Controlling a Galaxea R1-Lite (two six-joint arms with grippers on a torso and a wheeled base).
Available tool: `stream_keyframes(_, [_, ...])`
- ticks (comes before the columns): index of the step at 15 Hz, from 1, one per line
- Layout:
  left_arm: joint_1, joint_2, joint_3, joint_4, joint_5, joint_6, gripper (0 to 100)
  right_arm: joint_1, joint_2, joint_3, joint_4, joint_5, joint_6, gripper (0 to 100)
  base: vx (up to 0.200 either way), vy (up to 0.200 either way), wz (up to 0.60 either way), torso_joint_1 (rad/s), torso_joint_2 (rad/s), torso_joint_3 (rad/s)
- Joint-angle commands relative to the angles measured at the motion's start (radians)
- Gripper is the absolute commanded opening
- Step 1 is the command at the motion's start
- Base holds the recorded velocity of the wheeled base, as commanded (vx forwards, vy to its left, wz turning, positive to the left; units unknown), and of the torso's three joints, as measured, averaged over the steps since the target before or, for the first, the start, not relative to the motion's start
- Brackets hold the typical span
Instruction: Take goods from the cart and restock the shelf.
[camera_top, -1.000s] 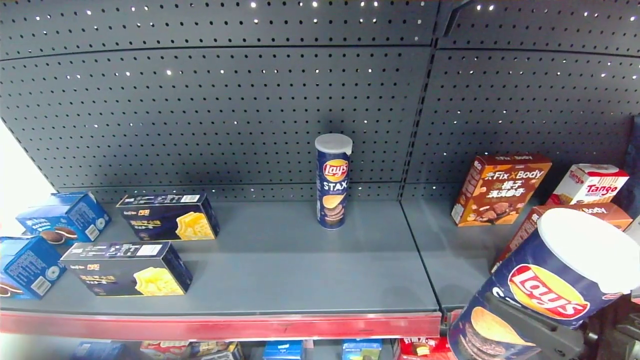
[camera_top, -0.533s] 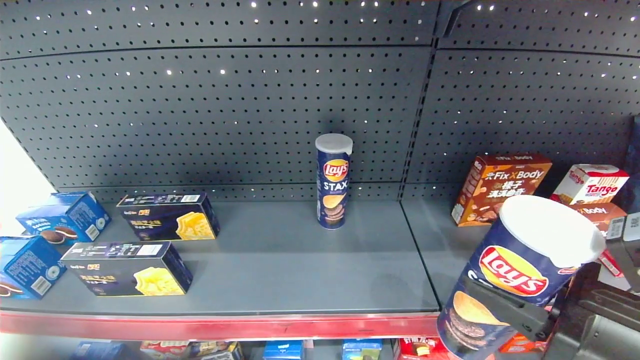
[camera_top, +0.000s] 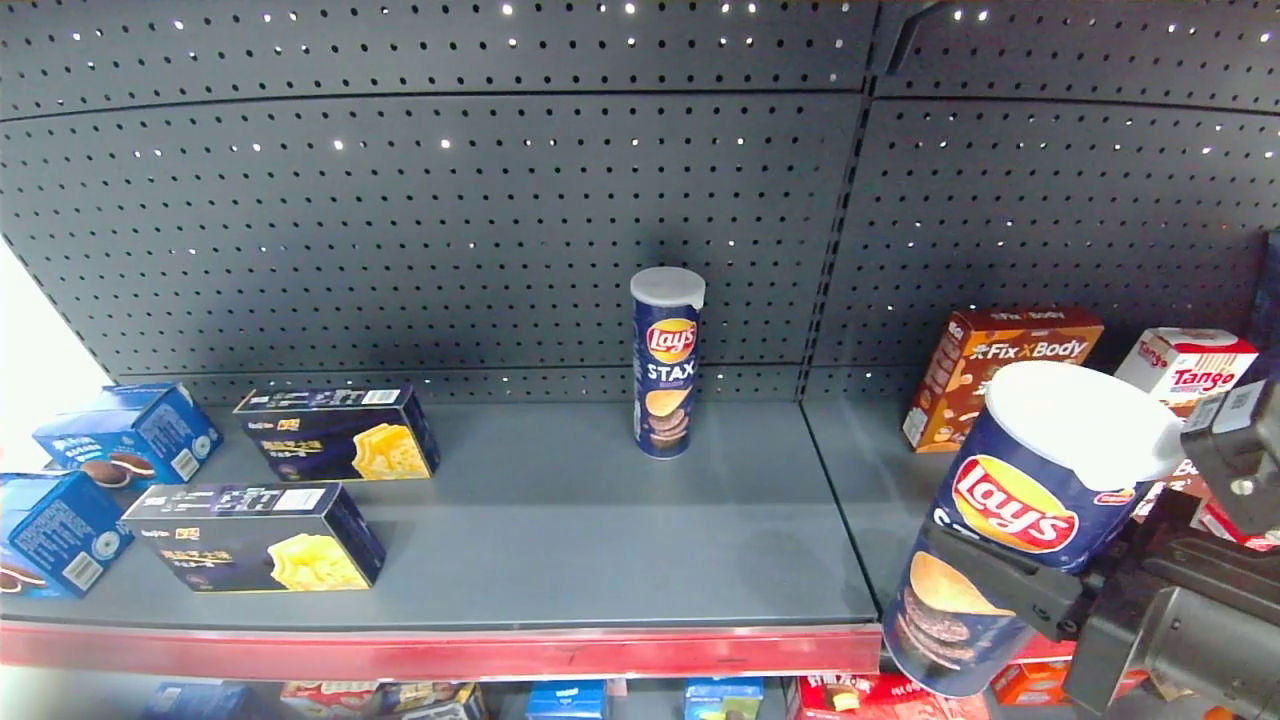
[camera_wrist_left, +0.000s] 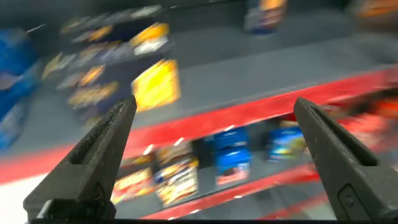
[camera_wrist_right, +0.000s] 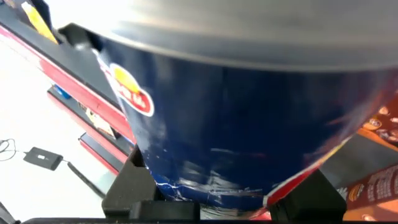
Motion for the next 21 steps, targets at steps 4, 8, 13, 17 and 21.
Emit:
stream_keyframes(4, [-0.203, 0.71, -0.296, -0.227, -0.066, 0.008, 100, -0.021, -0.002, -0.011, 0.0, -0.002, 0.0, 0, 0.0, 0.0, 0.0, 0.0, 0.0, 0.0])
stream_keyframes(8, [-0.186, 1.11, -0.398, -0.632, -0.186, 0.001, 100, -0.038, -0.002, -0.013, 0.0, -0.002, 0.0, 0, 0.0, 0.0, 0.0, 0.0, 0.0, 0.0])
stream_keyframes(13, [-0.117, 1.34, -0.552, -0.718, -0.351, 0.016, 100, -0.05, -0.033, 0.042, -0.006, 0.003, 0.0, 0, 0.0, 0.0, 0.0, 0.0, 0.0, 0.0])
stream_keyframes(17, [-0.083, 1.452, -0.626, -0.727, -0.562, 0.019, 100, -0.052, -0.034, 0.042, -0.004, 0.006, 0.0, 0, 0.0, 0.0, 0.0, 0.0, 0.0, 0.0])
stream_keyframes(21, [-0.082, 1.589, -0.698, -0.827, -0.603, 0.014, 100, -0.054, -0.038, 0.045, -0.004, 0.006, 0.0, 0, 0.0, 0.0, 0.0, 0.0, 0.0, 0.0])
